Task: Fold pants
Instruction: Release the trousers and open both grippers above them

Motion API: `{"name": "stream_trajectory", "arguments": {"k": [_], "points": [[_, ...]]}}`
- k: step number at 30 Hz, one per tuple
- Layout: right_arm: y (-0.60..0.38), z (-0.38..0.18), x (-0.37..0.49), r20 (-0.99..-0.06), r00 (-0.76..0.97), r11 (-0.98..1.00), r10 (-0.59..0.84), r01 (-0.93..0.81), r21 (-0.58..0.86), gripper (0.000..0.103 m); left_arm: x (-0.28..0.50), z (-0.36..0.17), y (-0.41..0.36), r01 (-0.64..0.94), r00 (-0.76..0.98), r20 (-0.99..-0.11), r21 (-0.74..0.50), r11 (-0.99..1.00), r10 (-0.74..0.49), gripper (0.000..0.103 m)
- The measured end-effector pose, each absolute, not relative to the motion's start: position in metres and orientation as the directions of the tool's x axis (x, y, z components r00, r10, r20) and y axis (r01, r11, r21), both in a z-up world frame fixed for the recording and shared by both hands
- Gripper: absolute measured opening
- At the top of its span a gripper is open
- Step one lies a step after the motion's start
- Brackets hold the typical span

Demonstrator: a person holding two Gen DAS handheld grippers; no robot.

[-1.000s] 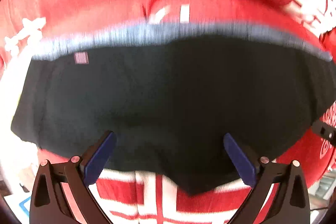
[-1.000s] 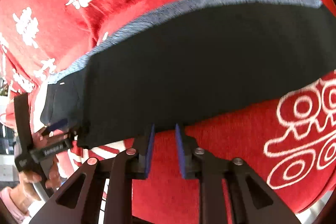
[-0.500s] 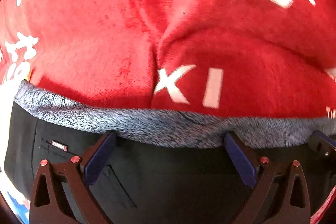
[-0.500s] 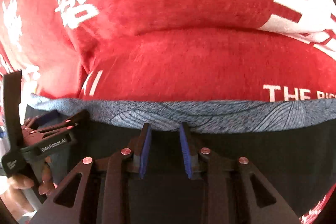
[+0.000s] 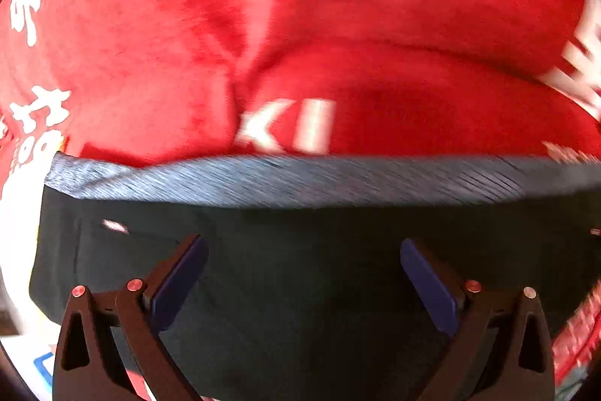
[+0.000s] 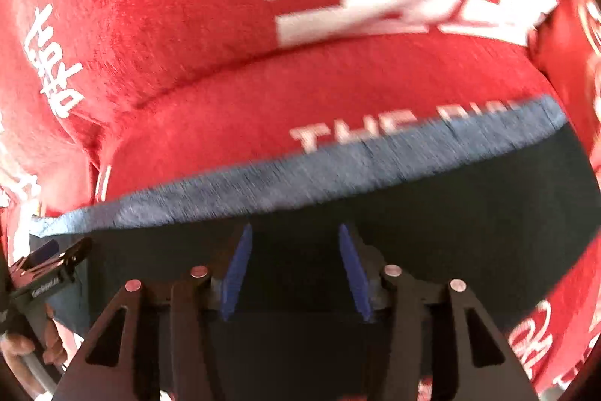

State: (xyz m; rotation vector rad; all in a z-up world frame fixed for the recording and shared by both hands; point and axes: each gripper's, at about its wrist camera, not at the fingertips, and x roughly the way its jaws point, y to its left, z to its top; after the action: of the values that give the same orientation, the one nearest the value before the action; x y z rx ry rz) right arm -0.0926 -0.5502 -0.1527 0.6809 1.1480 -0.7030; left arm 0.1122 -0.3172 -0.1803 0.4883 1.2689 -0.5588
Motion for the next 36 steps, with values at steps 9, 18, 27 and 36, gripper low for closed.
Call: {"name": "stream_trajectory", "arguments": {"k": [9, 18, 27, 36], "points": [[-0.536, -0.14, -0.171, -0.961, 0.218, 0.567, -0.172, 0.82, 0.085, 0.052, 0.018, -0.181, -0.358, 0.745, 0.119, -0.98, -0.016, 0.667, -0.157, 0.103], [-0.521, -0.14, -0.165, -0.958, 0.197, 0.633, -0.21, 0.774, 0.02, 0.057, 0.0, -0.197, -0.337, 0.712, 0.089, -0.99, -0.015, 0.702, -0.11, 0.103], [-0.525, -0.137, -0.174, -0.961, 0.229, 0.634, -0.152, 0.769, 0.083, 0.057, 0.002, -0.2, -0.342, 0.695, 0.108, -0.991, 0.015, 0.719, -0.084, 0.103], [-0.525, -0.135, -0.181, -0.961, 0.253, 0.658, -0.111, 0.743, 0.12, 0.057, -0.003, -0.201, -0.347, 0.698, 0.131, -0.99, 0.053, 0.714, -0.055, 0.103]]}}
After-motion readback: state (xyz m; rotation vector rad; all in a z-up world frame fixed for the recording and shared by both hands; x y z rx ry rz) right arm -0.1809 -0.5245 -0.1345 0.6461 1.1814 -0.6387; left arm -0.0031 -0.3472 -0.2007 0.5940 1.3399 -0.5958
